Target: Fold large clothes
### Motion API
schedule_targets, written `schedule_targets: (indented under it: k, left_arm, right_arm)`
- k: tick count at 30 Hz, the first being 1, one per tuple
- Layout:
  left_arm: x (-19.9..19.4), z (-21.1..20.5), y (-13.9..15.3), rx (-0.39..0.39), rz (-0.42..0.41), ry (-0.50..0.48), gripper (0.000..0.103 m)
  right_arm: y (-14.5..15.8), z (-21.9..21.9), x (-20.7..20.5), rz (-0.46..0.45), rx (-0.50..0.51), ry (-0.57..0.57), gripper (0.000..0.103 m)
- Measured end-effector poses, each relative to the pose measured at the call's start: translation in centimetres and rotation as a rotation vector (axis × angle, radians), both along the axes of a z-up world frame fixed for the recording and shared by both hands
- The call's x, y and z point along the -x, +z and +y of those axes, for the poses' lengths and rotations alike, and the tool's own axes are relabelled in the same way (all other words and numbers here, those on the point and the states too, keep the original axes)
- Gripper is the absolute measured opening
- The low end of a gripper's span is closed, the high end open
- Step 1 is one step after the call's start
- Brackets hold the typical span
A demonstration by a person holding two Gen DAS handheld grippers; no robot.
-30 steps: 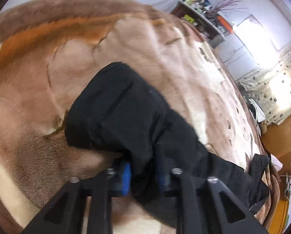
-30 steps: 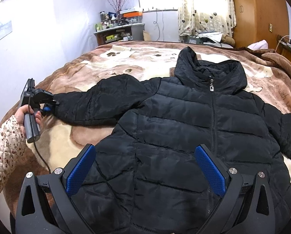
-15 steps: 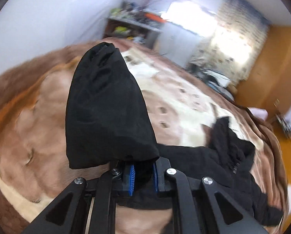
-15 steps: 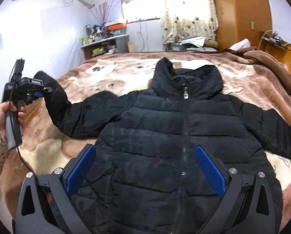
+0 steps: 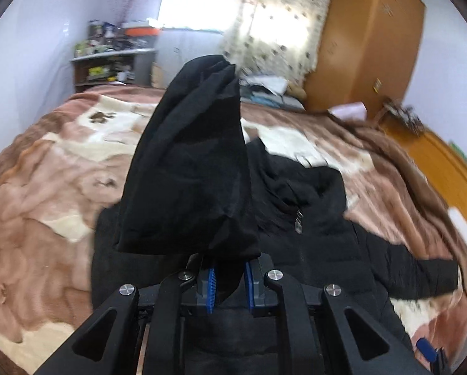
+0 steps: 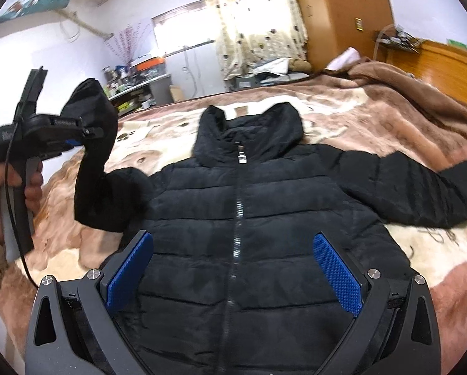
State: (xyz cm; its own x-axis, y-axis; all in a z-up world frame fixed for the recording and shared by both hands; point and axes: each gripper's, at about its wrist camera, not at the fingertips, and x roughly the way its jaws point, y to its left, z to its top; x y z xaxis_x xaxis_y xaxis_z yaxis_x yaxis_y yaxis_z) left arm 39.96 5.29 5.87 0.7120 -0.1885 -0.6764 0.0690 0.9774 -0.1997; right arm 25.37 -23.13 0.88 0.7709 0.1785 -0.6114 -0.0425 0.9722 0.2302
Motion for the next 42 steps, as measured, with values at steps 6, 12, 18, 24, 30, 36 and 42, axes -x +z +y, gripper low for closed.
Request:
schedule_targets:
  k: [6,12,18,24,30,36,42]
  left_arm:
    - [-2.1,-5.0,-5.3,-0.037,0.132,-0.051,0.015]
    - [-3.1,-7.0,-9.8,-0.038,0.208,-0.072,0.031]
    - [-3.2,-6.0,-12.7,0.057,0.317,-0.153,0.061]
    - [-1.9,-4.5,-11.0,0.097,0.268,-0.239,0.077]
    - [0.6,-0.2,-7.4,0.048,0.195,-0.255,0.082]
    - [1.3,6.4,-6.5,0.002,0.16,-0.078,0.091]
    - [1.1,9.8,-8.5,-0.008,0.182,0.01,0.091]
  right_arm:
    - [-1.0,-2.5,0.2,0.03,0.004,-0.044,0.102]
    - [-2.1,-4.0,-0.1,0.062,0.003,-0.068,0.102]
    - [-3.0,-4.2,-1.6,0.098,0.0,-0.064,0.102]
    - [-3.5,-2.6,-4.6,0.132,-0.012,-0.007,0.102]
    - [-4.7,0.0,-9.9,0.173,-0.095,0.099,0.102]
    - [-7.9,4.1,-15.2,0.221,-0.117,0.177,0.102]
    - [-9.3,6.9,-18.1,0.237,-0.095,0.223,0.101]
